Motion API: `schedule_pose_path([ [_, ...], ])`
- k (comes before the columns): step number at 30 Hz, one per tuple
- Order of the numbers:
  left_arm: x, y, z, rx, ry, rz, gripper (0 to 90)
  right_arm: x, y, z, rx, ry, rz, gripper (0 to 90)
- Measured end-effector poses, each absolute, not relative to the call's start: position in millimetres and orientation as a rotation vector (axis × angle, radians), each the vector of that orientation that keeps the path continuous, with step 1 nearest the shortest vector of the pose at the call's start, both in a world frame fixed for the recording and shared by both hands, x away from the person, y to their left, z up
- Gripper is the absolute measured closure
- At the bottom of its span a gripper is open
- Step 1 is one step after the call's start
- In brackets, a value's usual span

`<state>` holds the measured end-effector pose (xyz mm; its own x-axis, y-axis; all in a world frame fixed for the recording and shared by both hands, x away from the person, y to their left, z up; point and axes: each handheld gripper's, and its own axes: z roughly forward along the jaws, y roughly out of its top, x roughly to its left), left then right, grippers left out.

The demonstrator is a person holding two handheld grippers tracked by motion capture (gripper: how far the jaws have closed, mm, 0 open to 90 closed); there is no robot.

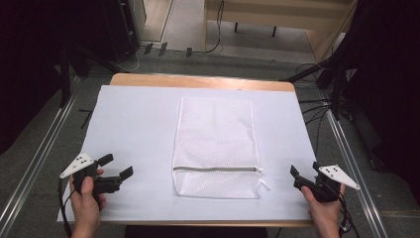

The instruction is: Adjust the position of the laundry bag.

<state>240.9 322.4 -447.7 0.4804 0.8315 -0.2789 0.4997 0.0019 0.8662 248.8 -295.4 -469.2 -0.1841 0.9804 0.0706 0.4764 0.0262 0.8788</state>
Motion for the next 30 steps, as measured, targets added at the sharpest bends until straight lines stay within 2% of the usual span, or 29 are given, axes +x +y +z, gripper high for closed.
schedule_pose_path([
  [7, 254, 279, -446, 1.708, 1.124, 0.308, 1.7, 245, -291, -468, 1.492, 1.703, 1.116, 19.8],
  [9, 261, 266, -445, 1.71, 1.15, 0.338, 12.5, 245, -291, -469, 1.504, 1.692, 1.136, 20.6],
  [14, 274, 242, -448, 1.739, 1.166, 0.288, 17.0, 246, -288, -470, 1.506, 1.679, 1.14, 22.2],
  [17, 280, 228, -453, 1.753, 1.243, 0.279, 34.8, 244, -285, -470, 1.495, 1.69, 1.128, 22.2],
  [21, 285, 211, -462, 1.801, 1.249, 0.274, 41.3, 243, -286, -472, 1.504, 1.671, 1.123, 23.3],
  [25, 287, 201, -468, 1.825, 1.282, 0.275, 43.3, 243, -285, -472, 1.502, 1.668, 1.118, 23.8],
  [30, 285, 187, -472, 1.909, 1.272, 0.317, 52.0, 243, -277, -473, 1.48, 1.691, 1.095, 24.3],
])
